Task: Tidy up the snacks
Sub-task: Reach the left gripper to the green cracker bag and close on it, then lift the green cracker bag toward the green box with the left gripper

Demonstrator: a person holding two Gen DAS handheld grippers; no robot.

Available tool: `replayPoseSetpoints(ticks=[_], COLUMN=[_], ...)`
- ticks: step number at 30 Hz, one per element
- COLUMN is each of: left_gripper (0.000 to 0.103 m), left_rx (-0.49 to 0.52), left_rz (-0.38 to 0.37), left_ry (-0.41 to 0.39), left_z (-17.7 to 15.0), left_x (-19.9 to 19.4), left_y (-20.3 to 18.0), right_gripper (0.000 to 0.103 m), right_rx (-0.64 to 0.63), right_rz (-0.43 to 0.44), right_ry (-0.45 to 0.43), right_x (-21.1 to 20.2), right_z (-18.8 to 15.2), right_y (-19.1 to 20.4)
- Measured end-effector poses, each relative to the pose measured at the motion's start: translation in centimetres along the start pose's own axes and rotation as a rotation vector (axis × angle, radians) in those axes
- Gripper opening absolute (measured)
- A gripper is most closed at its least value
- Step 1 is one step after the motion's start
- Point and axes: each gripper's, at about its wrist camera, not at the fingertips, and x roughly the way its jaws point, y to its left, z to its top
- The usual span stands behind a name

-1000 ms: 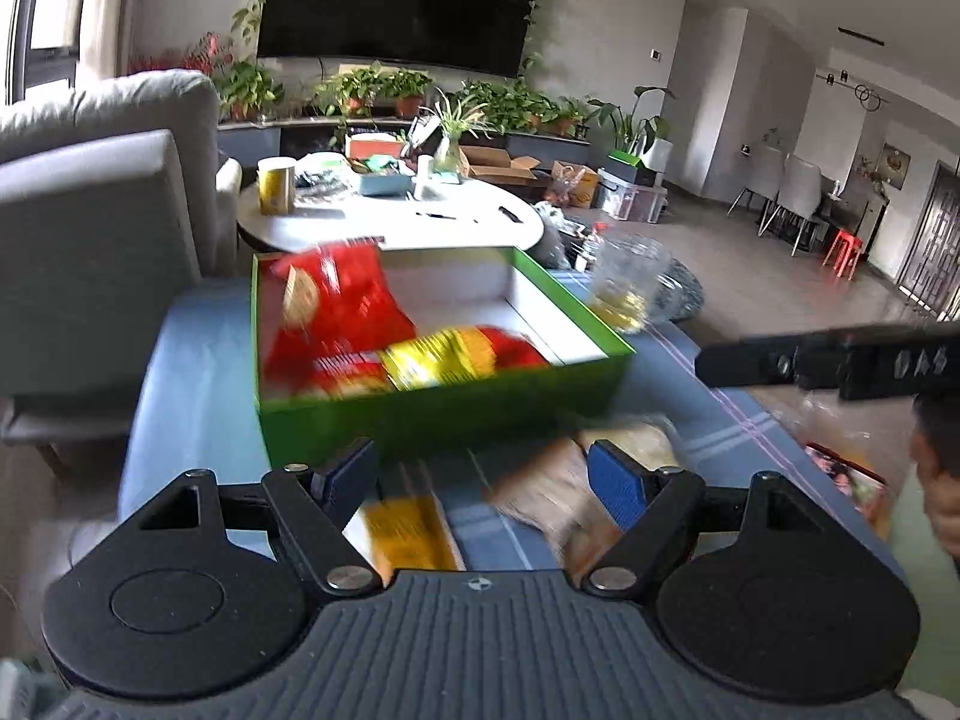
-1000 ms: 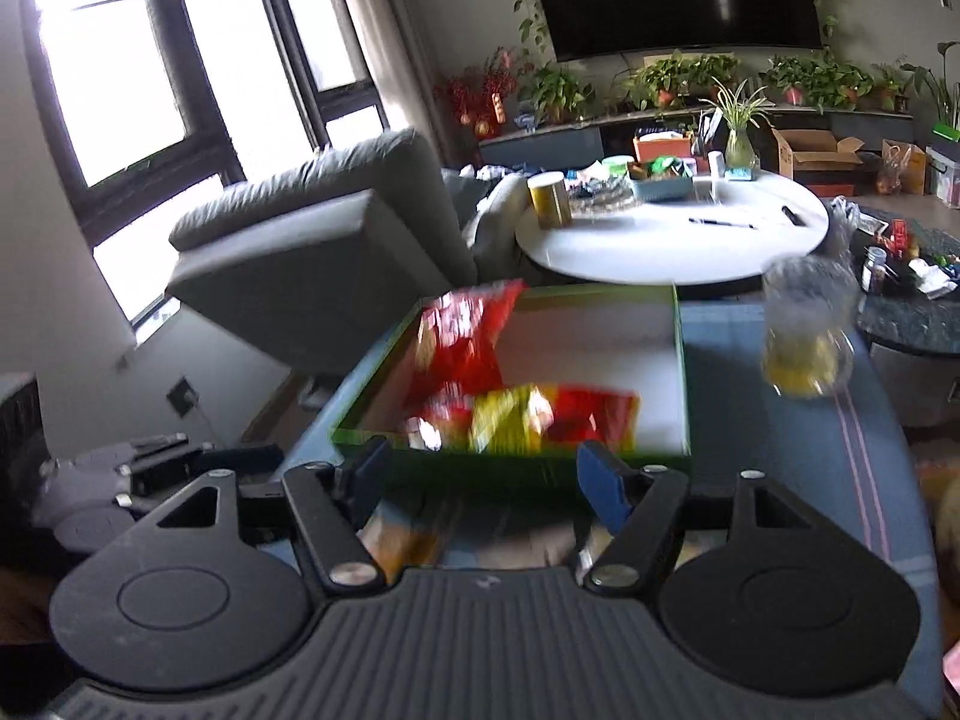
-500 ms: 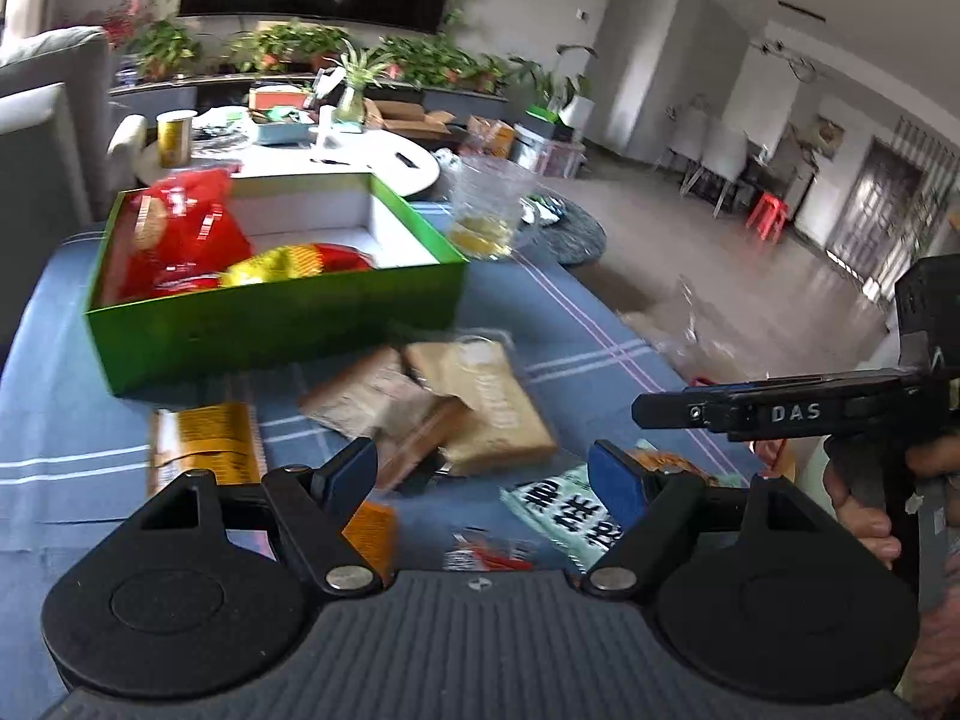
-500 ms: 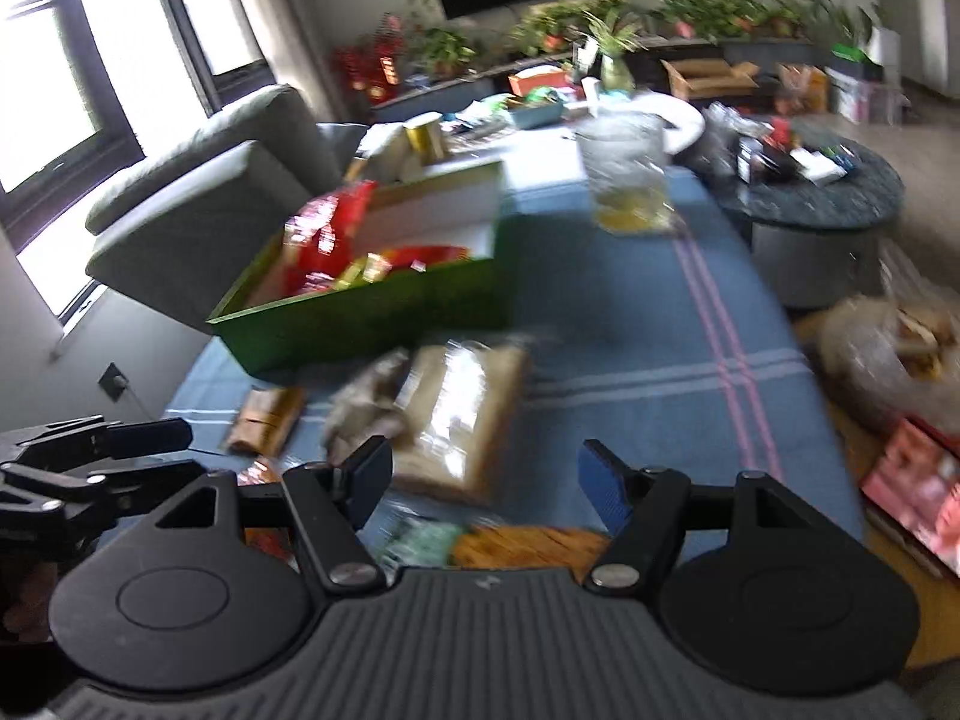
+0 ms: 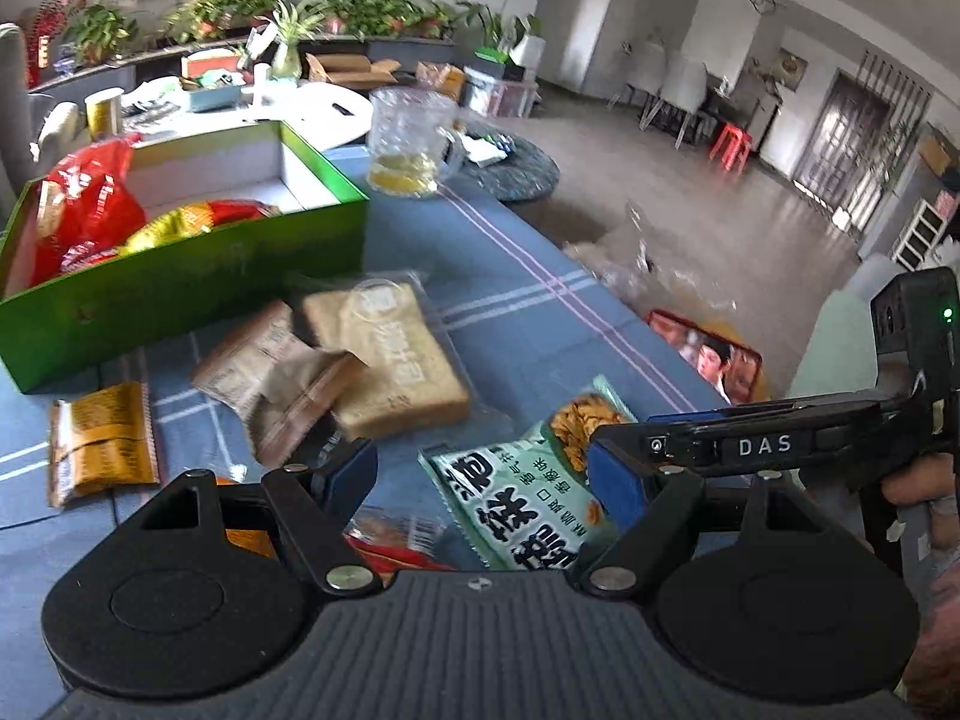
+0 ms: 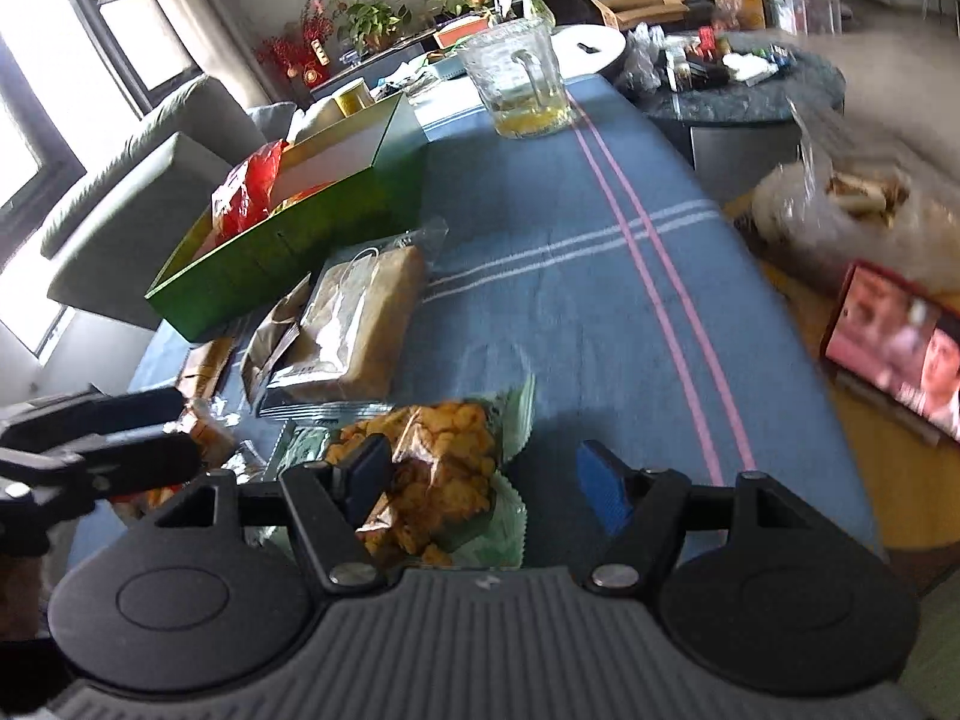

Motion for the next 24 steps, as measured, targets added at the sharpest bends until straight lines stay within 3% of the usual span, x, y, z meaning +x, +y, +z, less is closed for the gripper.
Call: replayPoseSetpoints(ticks=[11, 24], left_gripper=[0.075, 0.075], left_rx=[0.096, 0.023], left_rz=[-0.042, 0.106], left_ry=[0.117, 0.100], left_z=[-1.3, -1.0], left_x=[1.9, 0.9], left_y=[-2.1, 2.1], right_gripper=[0.061, 0.056], right_rx=[0.037, 0.007], right_rz=[0.053, 0.134], right_ry=[-0.017, 0.015], right_x=[-0.9, 1.7], right_z=[-1.7, -0.9], right_y=[0.1, 3.8])
